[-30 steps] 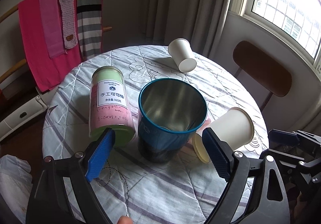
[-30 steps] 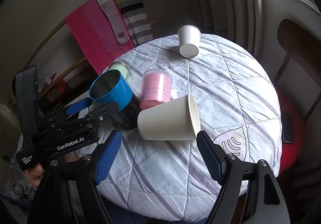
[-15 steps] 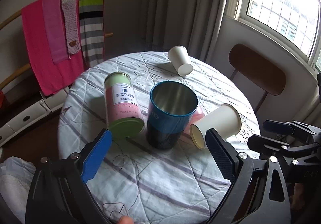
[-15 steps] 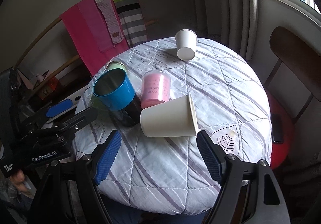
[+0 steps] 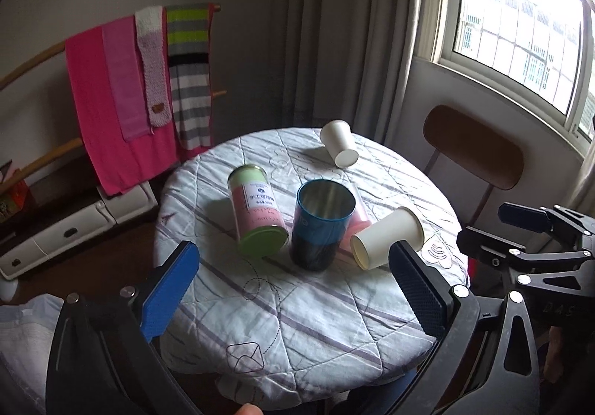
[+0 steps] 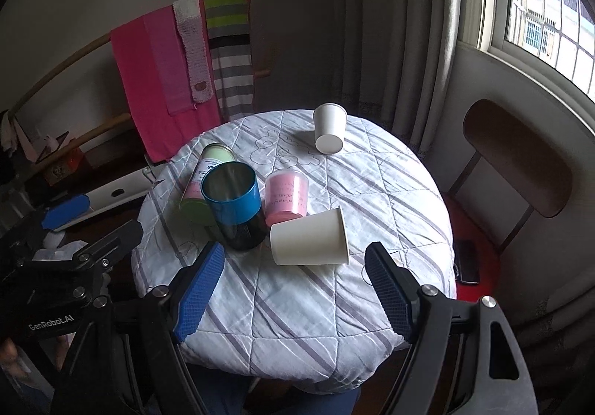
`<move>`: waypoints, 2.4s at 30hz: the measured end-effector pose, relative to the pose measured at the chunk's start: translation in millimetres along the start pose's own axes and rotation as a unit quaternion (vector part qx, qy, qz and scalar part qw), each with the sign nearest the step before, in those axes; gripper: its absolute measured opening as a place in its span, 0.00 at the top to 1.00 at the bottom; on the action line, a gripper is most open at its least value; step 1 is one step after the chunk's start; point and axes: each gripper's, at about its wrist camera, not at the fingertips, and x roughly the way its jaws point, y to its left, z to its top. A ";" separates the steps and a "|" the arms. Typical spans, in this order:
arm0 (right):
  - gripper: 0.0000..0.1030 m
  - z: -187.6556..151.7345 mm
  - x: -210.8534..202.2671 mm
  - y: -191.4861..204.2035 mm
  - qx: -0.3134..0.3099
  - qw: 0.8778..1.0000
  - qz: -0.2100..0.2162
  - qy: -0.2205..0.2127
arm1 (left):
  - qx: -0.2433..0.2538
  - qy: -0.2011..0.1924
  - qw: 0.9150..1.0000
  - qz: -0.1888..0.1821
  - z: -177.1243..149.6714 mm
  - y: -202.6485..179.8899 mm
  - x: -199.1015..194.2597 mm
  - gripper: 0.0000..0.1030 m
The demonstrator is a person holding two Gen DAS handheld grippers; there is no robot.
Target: Flip cup upright
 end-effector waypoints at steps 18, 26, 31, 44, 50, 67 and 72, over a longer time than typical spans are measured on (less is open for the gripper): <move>0.23 2.3 -37.3 19.3 -0.003 0.999 -0.034 -0.034 | 0.017 -0.022 0.999 0.043 7.7 -9.8 -47.3 0.00; 0.23 4.1 -44.8 22.5 -0.007 0.998 -0.046 -0.050 | 0.011 -0.049 0.997 0.061 11.7 -10.1 -55.2 0.00; 0.23 3.7 -53.2 26.0 -0.013 0.995 -0.056 -0.080 | 0.012 -0.077 0.993 0.090 13.8 -13.4 -60.5 0.00; 0.23 2.9 -49.7 10.0 -0.013 0.994 -0.058 -0.096 | 0.005 -0.074 0.992 0.100 13.1 -28.9 -49.2 0.00; 0.23 4.4 -39.0 -9.8 -0.009 0.995 -0.052 -0.087 | 0.001 -0.070 0.992 0.108 16.0 -46.2 -36.5 0.00; 0.23 7.1 -21.6 -56.0 0.005 0.995 -0.013 -0.098 | 0.028 -0.074 0.986 0.147 23.2 -87.7 -14.9 0.00; 0.23 7.0 -27.4 -58.0 0.003 0.994 -0.013 -0.110 | 0.029 -0.082 0.985 0.146 21.7 -89.1 -18.1 0.00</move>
